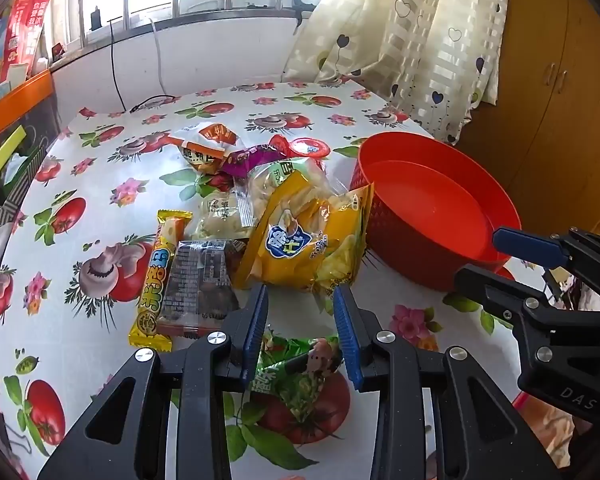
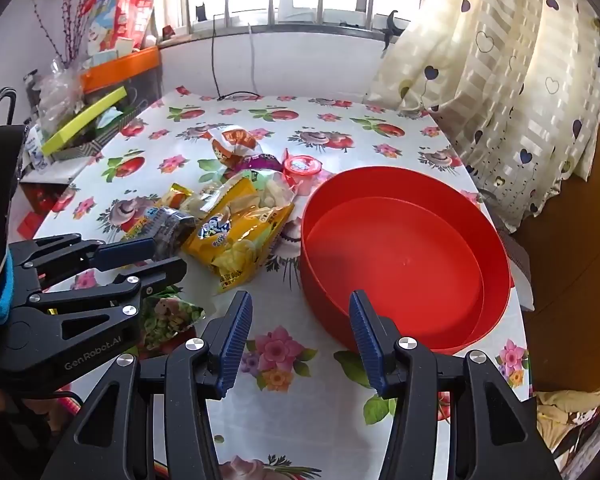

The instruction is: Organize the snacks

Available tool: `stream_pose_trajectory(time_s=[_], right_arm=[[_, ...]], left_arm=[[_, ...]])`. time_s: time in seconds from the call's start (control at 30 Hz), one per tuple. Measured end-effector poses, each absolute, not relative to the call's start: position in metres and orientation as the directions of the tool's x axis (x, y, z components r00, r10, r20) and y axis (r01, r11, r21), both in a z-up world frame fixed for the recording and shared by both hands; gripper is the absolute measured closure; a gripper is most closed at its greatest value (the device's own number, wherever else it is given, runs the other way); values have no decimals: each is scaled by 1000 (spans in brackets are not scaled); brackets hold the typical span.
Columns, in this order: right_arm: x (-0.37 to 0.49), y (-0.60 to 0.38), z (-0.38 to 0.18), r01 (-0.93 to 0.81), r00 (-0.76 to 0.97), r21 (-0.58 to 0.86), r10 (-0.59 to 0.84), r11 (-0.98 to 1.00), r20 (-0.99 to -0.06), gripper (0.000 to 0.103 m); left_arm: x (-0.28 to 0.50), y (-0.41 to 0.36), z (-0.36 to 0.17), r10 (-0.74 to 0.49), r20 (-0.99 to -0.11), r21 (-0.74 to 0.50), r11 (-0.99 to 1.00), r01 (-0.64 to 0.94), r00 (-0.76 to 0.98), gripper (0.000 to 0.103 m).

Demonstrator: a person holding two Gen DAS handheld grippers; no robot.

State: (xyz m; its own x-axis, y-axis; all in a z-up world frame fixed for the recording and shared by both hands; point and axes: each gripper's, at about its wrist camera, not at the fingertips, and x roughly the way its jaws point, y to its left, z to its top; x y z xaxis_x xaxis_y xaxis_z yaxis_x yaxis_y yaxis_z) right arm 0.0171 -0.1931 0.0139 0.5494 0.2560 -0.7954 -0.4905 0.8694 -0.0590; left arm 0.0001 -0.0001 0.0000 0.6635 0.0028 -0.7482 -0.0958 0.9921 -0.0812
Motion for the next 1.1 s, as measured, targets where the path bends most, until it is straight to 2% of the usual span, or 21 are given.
stream_pose_trajectory(time_s=[0.83,1.1], right_arm=[[15,-187,18,-497,548,-51,268,866,-792,55],[16,-188,17,-497,549,-51,268,866,-792,55]], left_arm=[[-4,3,-1,-17,-753,-98,991,-88,658,68],[-2,6,-6,-67,-759,-156,984,-82,648,68]])
